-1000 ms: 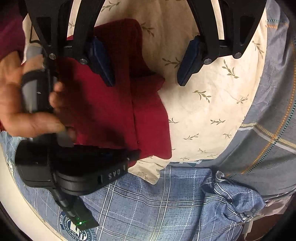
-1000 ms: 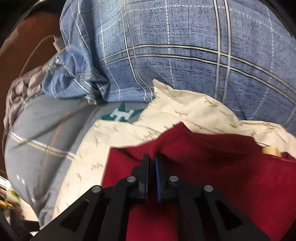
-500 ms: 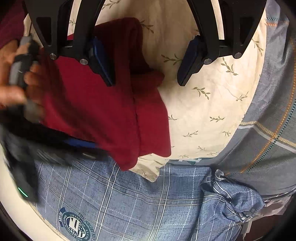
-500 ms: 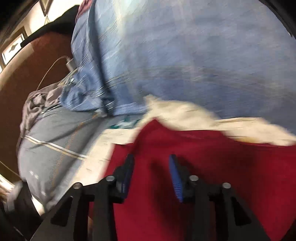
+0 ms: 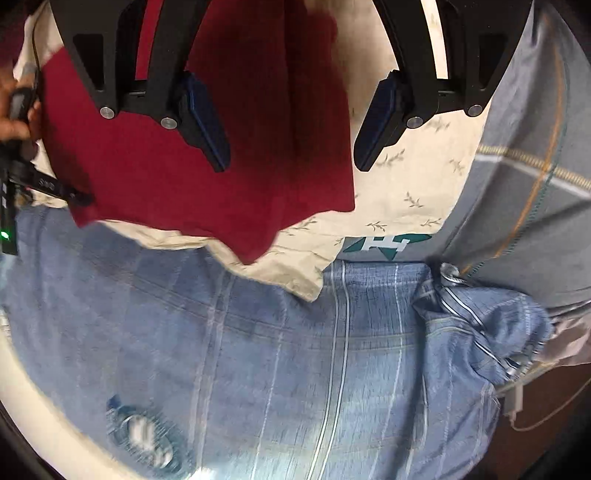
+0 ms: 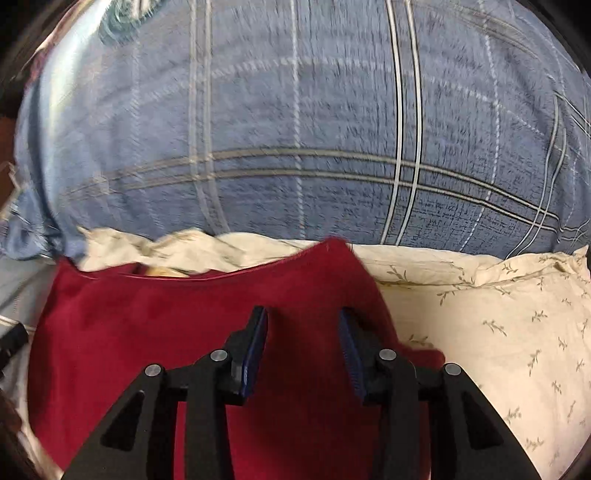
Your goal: Fold small clothes
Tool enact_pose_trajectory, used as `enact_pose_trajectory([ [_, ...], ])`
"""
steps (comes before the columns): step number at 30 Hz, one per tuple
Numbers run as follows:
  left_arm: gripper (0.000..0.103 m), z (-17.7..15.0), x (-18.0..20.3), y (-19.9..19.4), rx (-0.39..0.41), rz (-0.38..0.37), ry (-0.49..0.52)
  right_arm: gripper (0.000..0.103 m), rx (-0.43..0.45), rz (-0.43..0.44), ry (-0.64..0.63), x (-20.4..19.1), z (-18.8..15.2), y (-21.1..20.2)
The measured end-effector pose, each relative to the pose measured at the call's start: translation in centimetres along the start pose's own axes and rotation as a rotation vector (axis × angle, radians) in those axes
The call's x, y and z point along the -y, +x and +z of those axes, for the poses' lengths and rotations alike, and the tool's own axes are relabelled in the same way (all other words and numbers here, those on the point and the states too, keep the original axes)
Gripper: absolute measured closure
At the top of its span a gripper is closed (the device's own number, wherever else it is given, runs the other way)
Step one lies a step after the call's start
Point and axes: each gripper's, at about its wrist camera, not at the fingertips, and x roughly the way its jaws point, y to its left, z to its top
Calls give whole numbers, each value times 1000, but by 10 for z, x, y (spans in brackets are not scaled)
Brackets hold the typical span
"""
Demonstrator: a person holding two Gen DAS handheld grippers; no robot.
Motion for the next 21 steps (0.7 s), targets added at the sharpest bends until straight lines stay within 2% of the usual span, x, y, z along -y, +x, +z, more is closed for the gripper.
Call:
enact_pose_trajectory([
  [1,35,1,-1,11,-25,21,-3,63,-16,-33,-8,0,-2,11],
  [3,32,-1,-6,29,-58,19,-27,60,-23,-27,22,5,-4,22],
  [7,31,-5,-13,27,-60,-14,-76,60,-31,50,52,19,-1,-4],
  [11,35,-8,-14,-2,-37,-32,-76,58,-6,87,16,26,-31,-67],
  [13,34,-11,-15,-18,-28,-43,-70,58,9,80,-25,24,-62,-90],
  [16,33,-29,-17,-45,-19,-55,-74,57,-53,35,-44,18,-89,-74],
  [17,33,-36,-18,-53,-30,-54,-74,57,-21,33,-45,17,-93,-73],
  [18,33,-44,-19,-62,-41,-54,-71,56,-31,22,-27,17,-92,-77],
  [19,33,-50,-21,-68,-47,-54,-71,54,-42,34,9,17,-88,-86],
  [21,33,-62,-23,-78,-46,-50,-72,52,13,145,47,11,-82,-104],
])
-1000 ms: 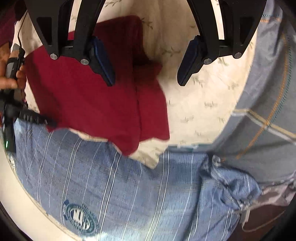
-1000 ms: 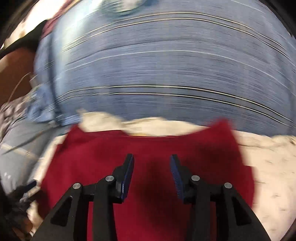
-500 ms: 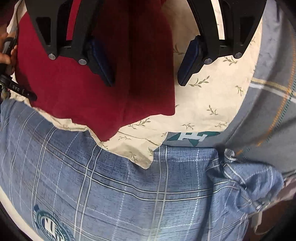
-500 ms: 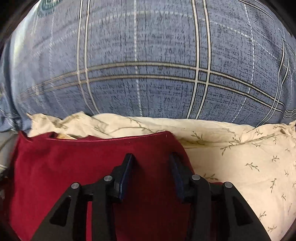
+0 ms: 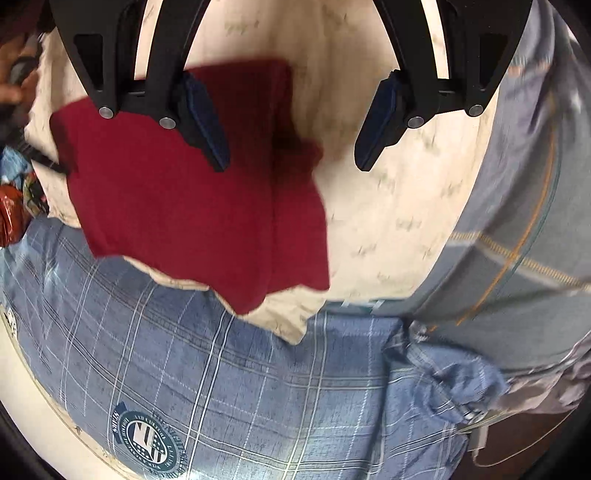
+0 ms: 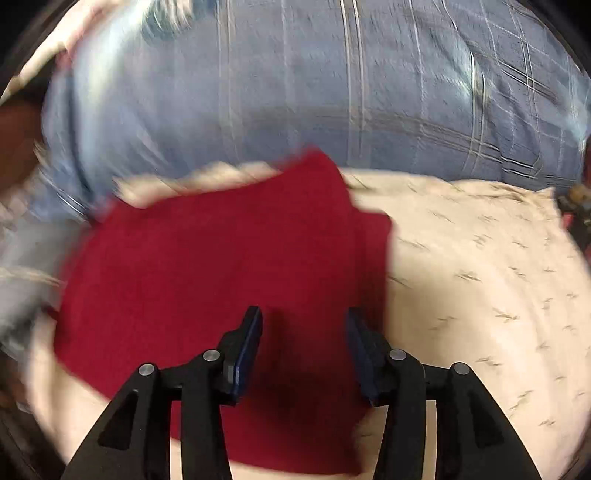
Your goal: Fold small clothes
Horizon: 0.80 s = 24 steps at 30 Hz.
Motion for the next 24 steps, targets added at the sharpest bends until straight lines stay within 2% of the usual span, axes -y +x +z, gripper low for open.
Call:
enact_pose_trajectory([
  [1,32,-4,-1,-1,2,-1,-1,44,14,42,-12,-9,3,-6],
  [2,32,-8,-4,-1,4,-1,-8,42,8,55,-26,-19,5,-5],
  [6,32,-11,-9,6,-11,-18,-51,42,-48,147,-82,-73,18,16],
  [9,32,-13,-9,9,-4,-11,-36,42,-52,147,-151,-116,30,42],
  [13,31,-13,-11,15,-11,-16,-27,44,-92,204,-198,-173,41,75],
  [17,27,-10,-12,24,-15,-14,-22,44,-117,216,-276,-217,41,90],
  [21,26,-8,-13,30,-18,-21,-24,44,-157,186,-315,-249,51,120],
  [22,26,-8,-13,31,-20,-23,-25,45,-167,179,-315,-252,53,127],
  [24,25,-8,-14,32,-19,-25,-25,66,-177,153,-335,-259,54,143],
])
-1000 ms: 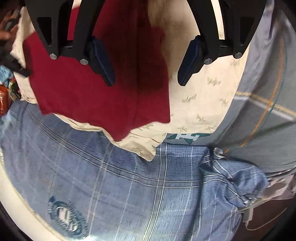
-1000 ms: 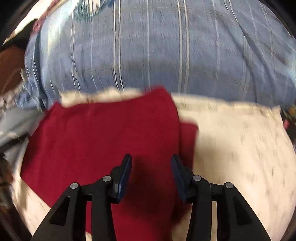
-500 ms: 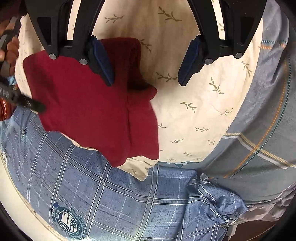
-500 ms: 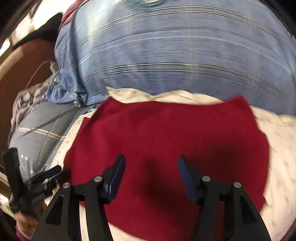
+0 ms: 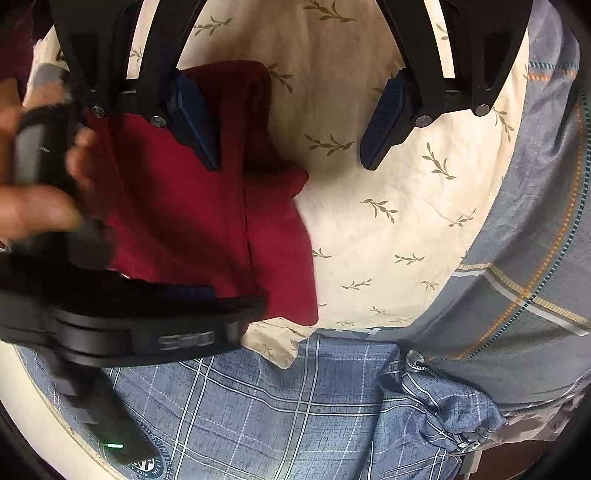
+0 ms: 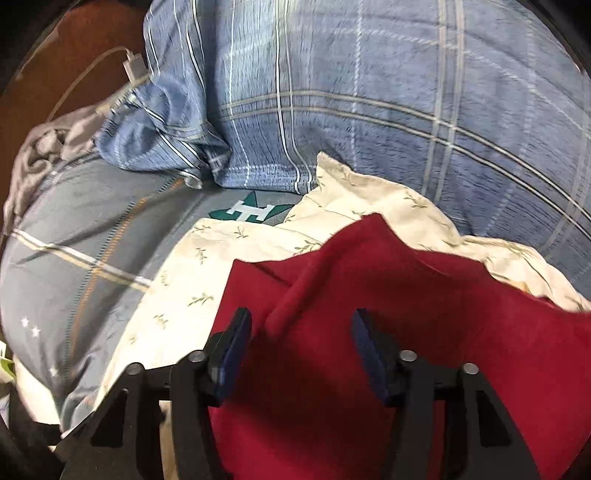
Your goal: Fold small clothes
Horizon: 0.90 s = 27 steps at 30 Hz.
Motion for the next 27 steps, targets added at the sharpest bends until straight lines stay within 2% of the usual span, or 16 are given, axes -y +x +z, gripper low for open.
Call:
enact_pose_trajectory([
  [3,24,0,-1,1,-1,-3,-1,95,0,-1,13,-2,2,5],
  [4,24,0,-1,1,-1,-6,-3,96,10,0,16,-4,4,3],
  [6,24,2,-2,2,-4,-11,-8,97,47,56,26,-8,6,-8],
  [8,25,3,-3,2,-3,-21,-16,97,53,57,12,-11,9,-11],
  [13,25,6,-4,6,3,-30,-29,96,-16,69,-2,-11,3,19],
  [14,25,6,-4,6,2,-31,-29,90,-3,81,1,-10,1,15],
  [15,25,6,-5,6,2,-32,-29,87,10,108,18,-8,0,10],
  [16,25,6,-5,7,3,-32,-28,80,26,163,61,-1,0,1],
  [17,25,6,-5,7,3,-31,-28,72,33,186,83,3,-1,-5],
  [18,24,5,-5,7,3,-30,-28,68,42,191,90,7,-2,-13],
  [21,24,5,-4,7,5,-28,-28,66,102,90,42,10,-2,-31],
  [24,24,4,-5,6,6,-28,-30,72,104,-37,71,21,4,-28],
  [26,24,5,-5,7,6,-28,-23,90,93,-35,75,23,9,-13],
  [27,23,4,-5,7,6,-28,-22,90,81,-57,66,23,11,-4],
])
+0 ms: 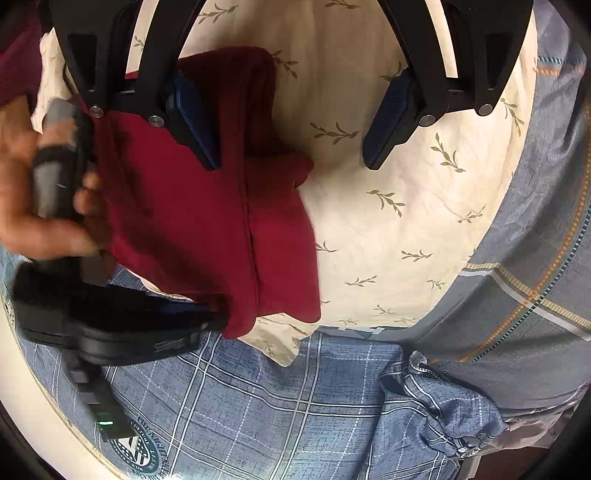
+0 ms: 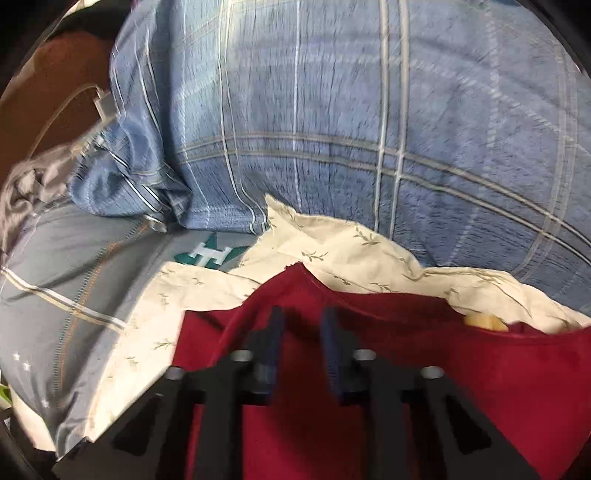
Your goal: Fold small clothes
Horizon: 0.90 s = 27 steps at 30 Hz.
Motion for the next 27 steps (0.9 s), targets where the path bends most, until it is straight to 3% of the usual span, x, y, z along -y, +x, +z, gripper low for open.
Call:
enact_pose_trajectory([
  [3,22,1,-1,2,4,0,-5,90,-61,-19,30,4,-3,38],
  [4,22,1,-1,2,4,0,-7,89,-24,-18,33,5,-4,37],
  [7,21,1,-1,3,4,0,-6,86,-20,29,49,10,-4,22],
  [9,21,0,0,3,4,6,-3,73,-27,69,71,14,-8,8],
  [11,21,0,0,3,5,8,-3,48,-44,102,73,14,-11,-7],
  [14,21,-1,0,3,7,8,-2,32,-44,176,69,8,-12,-28],
  [16,21,-2,0,2,8,8,2,29,-74,196,31,-6,-11,-29],
  [21,21,-3,-1,2,9,9,4,29,-128,124,-82,-43,-16,-9],
  [23,21,-3,-1,2,8,7,3,22,-145,104,-110,-53,-17,1],
  [27,20,-3,-2,3,9,8,1,20,-160,30,-191,-66,-16,19],
])
